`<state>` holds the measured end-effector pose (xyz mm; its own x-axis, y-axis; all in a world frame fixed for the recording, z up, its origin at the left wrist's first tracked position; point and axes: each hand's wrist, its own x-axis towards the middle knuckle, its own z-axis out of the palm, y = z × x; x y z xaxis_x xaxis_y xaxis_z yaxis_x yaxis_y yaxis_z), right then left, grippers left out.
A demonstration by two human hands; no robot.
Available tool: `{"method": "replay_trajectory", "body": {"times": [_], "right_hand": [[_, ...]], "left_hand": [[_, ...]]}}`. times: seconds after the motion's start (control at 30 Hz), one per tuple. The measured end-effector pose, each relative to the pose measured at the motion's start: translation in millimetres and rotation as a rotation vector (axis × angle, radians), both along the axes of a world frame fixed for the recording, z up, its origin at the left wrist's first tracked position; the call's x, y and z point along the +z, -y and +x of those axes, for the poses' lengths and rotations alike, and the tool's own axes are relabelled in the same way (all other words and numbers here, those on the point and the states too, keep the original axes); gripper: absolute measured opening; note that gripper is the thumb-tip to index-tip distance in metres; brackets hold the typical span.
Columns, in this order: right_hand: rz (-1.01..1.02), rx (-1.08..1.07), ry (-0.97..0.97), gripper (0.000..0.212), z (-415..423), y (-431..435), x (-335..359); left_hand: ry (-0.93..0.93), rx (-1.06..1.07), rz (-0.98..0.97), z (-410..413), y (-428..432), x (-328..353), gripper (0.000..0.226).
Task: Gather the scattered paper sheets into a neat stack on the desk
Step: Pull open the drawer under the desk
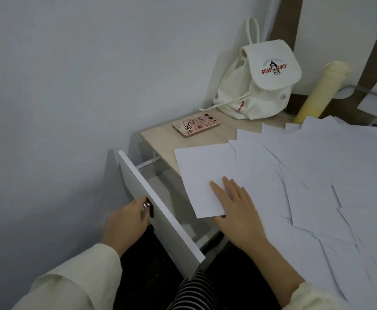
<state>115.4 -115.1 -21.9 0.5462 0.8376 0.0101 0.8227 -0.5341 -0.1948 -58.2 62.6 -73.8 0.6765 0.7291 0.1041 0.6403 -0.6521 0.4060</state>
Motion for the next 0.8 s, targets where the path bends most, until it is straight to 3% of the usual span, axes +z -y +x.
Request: {"method": "replay_trajectory", "body": {"times": [0.1, 0.3, 0.43, 0.57, 0.8], "right_hand": [[0.009, 0.0, -0.025, 0.085, 1, 1, 0], [0.012, 0.002, -0.023, 0.081, -1, 0, 1], [-0.011, -0.007, -0.043, 0.057, -2, -1, 1], [0.004, -0.012, -0.061, 0.057, -3, -1, 1], [-0.004, -0.015, -0.044, 0.057, -5, -3, 1]], "left_hand": [[0.002, 0.081, -0.027, -39, 2, -5, 0.032], [-0.047, 0.254, -0.009, -110, 4, -17, 0.035], [-0.064, 0.309, -0.01, -146, 8, -20, 0.033], [-0.102, 0.39, -0.027, -175, 9, -18, 0.032], [-0.217, 0.346, -0.111, -176, 4, 0, 0.031]]}}
